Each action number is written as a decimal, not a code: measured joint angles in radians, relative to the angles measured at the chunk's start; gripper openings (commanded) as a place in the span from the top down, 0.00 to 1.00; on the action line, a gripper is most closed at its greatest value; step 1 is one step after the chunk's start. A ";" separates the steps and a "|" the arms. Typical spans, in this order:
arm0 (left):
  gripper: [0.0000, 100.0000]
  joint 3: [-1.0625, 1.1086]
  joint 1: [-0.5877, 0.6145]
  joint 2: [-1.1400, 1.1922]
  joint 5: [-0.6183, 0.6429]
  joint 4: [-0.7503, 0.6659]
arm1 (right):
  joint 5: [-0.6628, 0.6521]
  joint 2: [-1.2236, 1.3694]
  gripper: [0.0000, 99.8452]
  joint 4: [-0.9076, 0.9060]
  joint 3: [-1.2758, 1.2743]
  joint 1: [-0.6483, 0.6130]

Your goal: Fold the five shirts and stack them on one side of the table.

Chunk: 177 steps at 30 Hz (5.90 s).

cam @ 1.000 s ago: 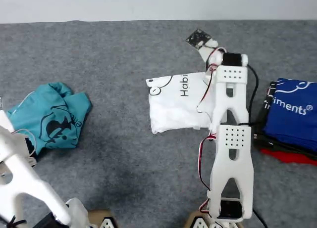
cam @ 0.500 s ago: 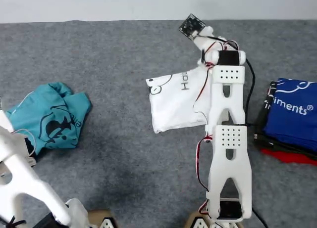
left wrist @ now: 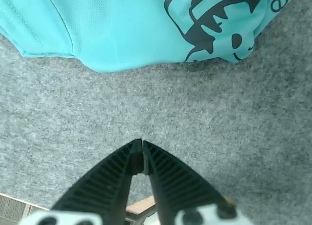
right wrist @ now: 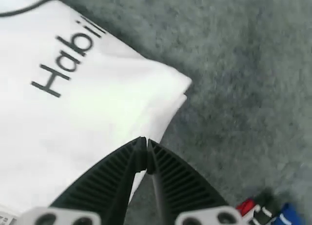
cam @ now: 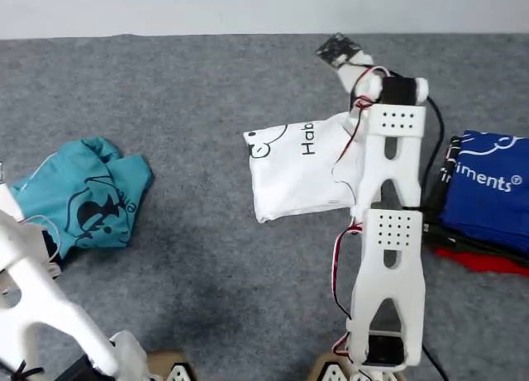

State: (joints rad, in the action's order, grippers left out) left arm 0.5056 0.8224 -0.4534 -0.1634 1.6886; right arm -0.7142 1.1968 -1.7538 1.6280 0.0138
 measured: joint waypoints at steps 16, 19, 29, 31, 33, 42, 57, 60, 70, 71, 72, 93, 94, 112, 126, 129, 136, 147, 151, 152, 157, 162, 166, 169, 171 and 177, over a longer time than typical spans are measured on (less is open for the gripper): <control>1.00 0.002 -0.002 0.000 0.000 -0.021 | 0.288 -0.563 0.86 0.000 -0.832 0.037; 1.00 0.002 -0.037 0.000 0.000 -0.021 | 0.322 -0.572 0.86 0.005 -0.913 0.023; 1.00 0.002 -0.103 0.000 0.000 -0.021 | 0.338 -0.466 0.89 0.006 -0.939 -0.008; 1.00 0.002 -0.103 0.000 0.000 -0.021 | 0.338 -0.442 0.94 0.006 -0.939 -0.023; 1.00 0.002 -0.103 0.000 0.000 -0.021 | 0.338 -0.425 0.98 0.006 -0.939 -0.038; 1.00 0.002 -0.103 0.000 0.000 -0.021 | 0.338 -0.420 0.99 0.006 -0.925 -0.031; 1.00 0.002 -0.103 0.000 0.000 -0.021 | 0.101 -0.310 0.94 0.000 -0.701 0.094; 1.00 0.002 -0.103 0.000 0.000 -0.021 | 0.101 -0.296 0.84 0.000 -0.701 0.091; 1.00 0.002 -0.103 0.000 0.000 -0.021 | 0.305 -0.350 0.77 0.000 -0.621 0.049; 1.00 0.002 -0.103 0.000 0.000 -0.021 | 0.328 -0.350 0.77 0.003 -0.614 0.032; 1.00 0.002 -0.103 0.000 0.000 -0.021 | 0.348 -0.350 0.77 0.008 -0.611 0.015; 1.00 0.002 -0.103 0.000 0.000 -0.021 | 0.474 -0.210 0.77 0.199 -0.611 -0.041; 1.00 0.002 -0.103 0.000 0.000 -0.021 | 0.474 -0.195 0.77 0.210 -0.611 -0.041; 1.00 0.002 -0.103 0.000 0.000 -0.021 | 0.476 -0.068 0.99 0.091 -0.463 -0.041; 1.00 0.002 -0.103 0.000 0.000 -0.021 | 0.180 -0.227 0.99 0.000 -0.605 -0.040; 1.00 0.002 -0.103 0.000 0.000 -0.021 | 0.101 -0.376 0.99 0.000 -0.783 -0.040; 1.00 0.002 -0.103 0.000 0.000 -0.021 | -0.006 -0.735 0.99 0.000 -1.220 -0.115; 1.00 0.002 -0.103 0.000 0.000 -0.021 | -0.189 -1.169 0.99 0.000 -1.718 -0.146; 1.00 0.002 -0.103 0.000 0.000 -0.021 | -0.327 -1.168 0.99 0.052 -1.731 -0.011; 1.00 0.002 -0.103 0.000 0.000 -0.021 | -0.365 -1.152 0.99 0.083 -1.731 0.025; 0.99 0.002 -0.103 0.000 0.000 -0.021 | -0.497 -1.000 0.99 0.308 -1.671 0.112; 0.99 0.002 -0.103 0.000 0.000 -0.021 | -0.523 -0.796 0.99 0.428 -1.433 0.104; 0.99 0.002 -0.103 0.000 0.000 -0.021 | -0.523 -0.626 0.99 0.445 -1.209 0.060; 0.99 0.002 -0.103 0.000 0.000 -0.021 | -0.523 -0.509 0.99 0.445 -1.051 0.018; 0.99 0.002 -0.103 0.000 0.000 -0.021 | -0.523 -0.446 0.98 0.443 -0.968 0.000; 0.99 0.002 -0.103 0.000 0.000 -0.021 | -0.443 -0.393 0.84 0.413 -0.865 -0.015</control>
State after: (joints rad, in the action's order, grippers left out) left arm 0.5071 0.7196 -0.4534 -0.1634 1.6671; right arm -1.1577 0.8040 -1.3410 0.7626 -0.0015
